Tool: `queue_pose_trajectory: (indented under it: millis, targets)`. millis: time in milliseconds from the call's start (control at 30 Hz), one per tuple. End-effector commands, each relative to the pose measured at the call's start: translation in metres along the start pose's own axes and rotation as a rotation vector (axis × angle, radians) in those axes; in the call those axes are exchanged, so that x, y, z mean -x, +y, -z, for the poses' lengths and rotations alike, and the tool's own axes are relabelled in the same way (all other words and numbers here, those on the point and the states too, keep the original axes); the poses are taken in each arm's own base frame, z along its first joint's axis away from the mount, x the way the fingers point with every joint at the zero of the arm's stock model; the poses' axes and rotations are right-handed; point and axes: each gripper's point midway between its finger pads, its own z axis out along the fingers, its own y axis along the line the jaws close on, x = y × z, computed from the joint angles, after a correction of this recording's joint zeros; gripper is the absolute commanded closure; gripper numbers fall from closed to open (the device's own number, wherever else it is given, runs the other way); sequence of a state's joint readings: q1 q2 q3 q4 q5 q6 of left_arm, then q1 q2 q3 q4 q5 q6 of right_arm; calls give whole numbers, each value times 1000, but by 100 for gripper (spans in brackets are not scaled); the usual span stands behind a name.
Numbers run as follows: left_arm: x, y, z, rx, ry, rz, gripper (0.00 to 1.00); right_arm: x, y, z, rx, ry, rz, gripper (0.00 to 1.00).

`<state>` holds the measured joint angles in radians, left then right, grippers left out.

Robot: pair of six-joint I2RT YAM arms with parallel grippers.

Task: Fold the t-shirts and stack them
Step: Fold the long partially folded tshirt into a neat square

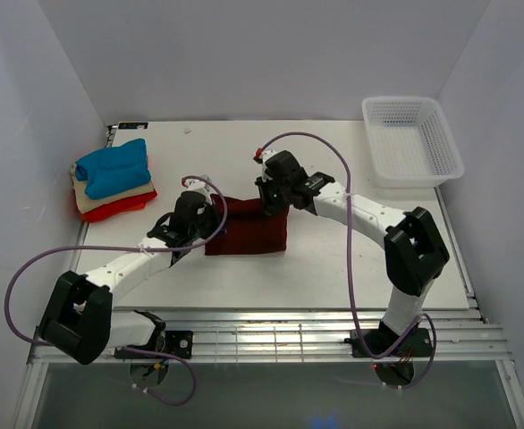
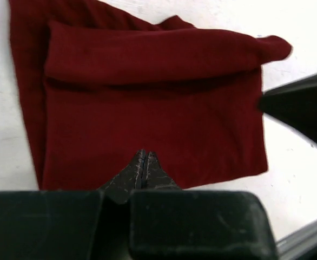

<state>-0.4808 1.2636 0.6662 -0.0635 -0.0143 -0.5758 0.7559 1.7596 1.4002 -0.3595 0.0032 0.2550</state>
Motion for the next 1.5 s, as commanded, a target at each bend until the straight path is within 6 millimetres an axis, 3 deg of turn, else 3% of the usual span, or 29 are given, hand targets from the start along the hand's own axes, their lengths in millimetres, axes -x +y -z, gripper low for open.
queue_pose_trajectory:
  millis: [0,400,633,667,767,900,1067,1167,1233,1300,1333,1367,1400,1433,1467]
  targets:
    - [17,-38,10,-185,-47,10,100,0,21,-17,103,26,-14,92]
    - [-34,-26,-32,-163,98,-3,100,-4,15,-56,80,83,0,92]
    - [-72,-11,-36,-120,178,-30,100,-1,4,-76,49,100,3,92]
    - [-84,-7,-33,-111,200,-31,100,-9,1,-83,40,132,0,92]
    - [-92,-5,-28,-107,207,-34,100,-3,-4,-94,31,129,7,92]
    - [-105,-3,-21,-108,227,-42,100,15,-19,-102,-23,92,1,92]
    - [-120,-6,-15,-104,253,-70,100,72,-39,-89,-112,-18,14,92]
    - [-98,-16,-11,-97,180,-90,100,98,-46,-62,-153,-78,39,92]
    - [-61,-25,-4,-70,80,-104,100,107,-41,-40,-148,-108,47,92]
    - [-36,-30,3,-40,27,-126,100,92,-35,-33,-114,-71,36,92]
    - [-13,-32,10,3,-19,-143,100,93,-29,-18,-92,-82,29,92]
    - [-4,-29,14,39,-33,-149,100,66,-29,-22,-81,-22,18,92]
    - [4,-26,18,79,-45,-153,100,53,-22,-20,-51,3,13,92]
    - [3,-9,22,171,-27,-170,95,47,-17,-10,-42,2,1,92]
    - [9,-8,24,201,-30,-162,91,36,-15,-10,-41,17,-5,92]
